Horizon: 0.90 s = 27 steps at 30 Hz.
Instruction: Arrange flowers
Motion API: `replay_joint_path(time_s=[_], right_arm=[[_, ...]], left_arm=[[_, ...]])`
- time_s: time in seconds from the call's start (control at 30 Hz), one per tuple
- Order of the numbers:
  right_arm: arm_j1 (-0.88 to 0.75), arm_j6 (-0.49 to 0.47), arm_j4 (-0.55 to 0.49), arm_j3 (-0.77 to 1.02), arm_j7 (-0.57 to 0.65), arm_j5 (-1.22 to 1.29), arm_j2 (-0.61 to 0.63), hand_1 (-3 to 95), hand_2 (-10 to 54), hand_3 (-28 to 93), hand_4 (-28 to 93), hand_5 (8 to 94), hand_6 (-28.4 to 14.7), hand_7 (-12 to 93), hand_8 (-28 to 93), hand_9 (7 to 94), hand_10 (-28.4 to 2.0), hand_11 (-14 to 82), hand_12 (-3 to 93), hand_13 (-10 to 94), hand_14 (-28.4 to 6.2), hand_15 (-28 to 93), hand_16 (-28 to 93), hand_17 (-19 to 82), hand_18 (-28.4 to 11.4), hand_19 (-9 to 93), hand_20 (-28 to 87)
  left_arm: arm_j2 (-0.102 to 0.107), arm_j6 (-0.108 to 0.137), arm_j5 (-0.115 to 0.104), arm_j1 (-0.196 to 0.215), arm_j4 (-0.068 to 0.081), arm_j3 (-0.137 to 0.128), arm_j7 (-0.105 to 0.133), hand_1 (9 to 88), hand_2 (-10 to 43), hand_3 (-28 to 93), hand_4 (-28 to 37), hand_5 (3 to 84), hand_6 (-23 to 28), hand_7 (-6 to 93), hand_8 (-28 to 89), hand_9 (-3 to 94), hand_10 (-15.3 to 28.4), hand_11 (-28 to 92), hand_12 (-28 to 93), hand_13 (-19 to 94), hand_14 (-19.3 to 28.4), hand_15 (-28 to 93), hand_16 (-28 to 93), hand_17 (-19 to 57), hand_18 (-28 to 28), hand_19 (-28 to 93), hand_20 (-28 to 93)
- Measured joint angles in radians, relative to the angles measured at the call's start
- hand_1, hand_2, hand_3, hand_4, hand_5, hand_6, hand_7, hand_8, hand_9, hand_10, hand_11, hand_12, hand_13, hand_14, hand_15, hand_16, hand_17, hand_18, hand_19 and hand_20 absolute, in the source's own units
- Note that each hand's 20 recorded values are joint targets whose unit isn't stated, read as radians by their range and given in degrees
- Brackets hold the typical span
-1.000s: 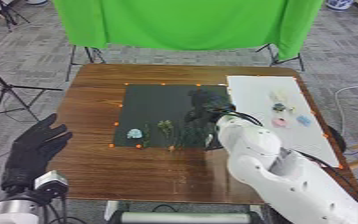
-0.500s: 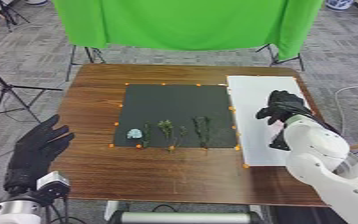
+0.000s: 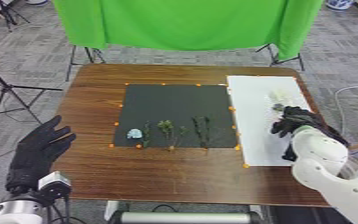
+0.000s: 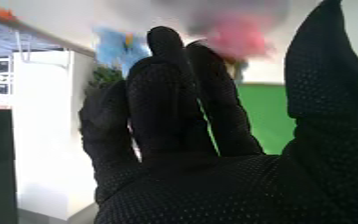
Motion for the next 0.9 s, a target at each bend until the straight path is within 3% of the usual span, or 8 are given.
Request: replay_joint_path(time_s=[0.5, 0.9], right_arm=[[0.055, 0.047, 0.029, -0.054, 0.034, 0.010, 0.016, 28.5, -9.5, 88, -28, 49.8, -8.5, 20, -14, 50.9, -21.1, 52.6, 15.3, 58, -15.0, 93, 14, 27, -25.3, 93, 47], [0.138, 0.062, 0.051, -0.139, 0.028, -0.002, 0.000, 29.3, -9.5, 88, -28, 51.1, -7.5, 21, -15, 51.8, -20.7, 51.9, 15.0, 58, -14.8, 93, 12, 27, -25.5, 93, 46]], left_arm=[[0.000, -0.007, 0.002, -0.016, 0.001, 0.003, -0.017, 24.9, 8.6, 80, -20.9, 35.9, 9.9, 15.0, -11, 34.5, 20.7, 30, 9, 25, 26.5, 50, -10, -7.8, 23.0, 63, -7], [0.000, -0.007, 0.003, -0.021, 0.002, 0.012, -0.015, 25.0, 8.7, 80, -20.9, 35.9, 9.9, 15.0, -11, 34.5, 20.8, 30, 9, 25, 26.5, 50, -10, -7.8, 23.0, 63, -7]])
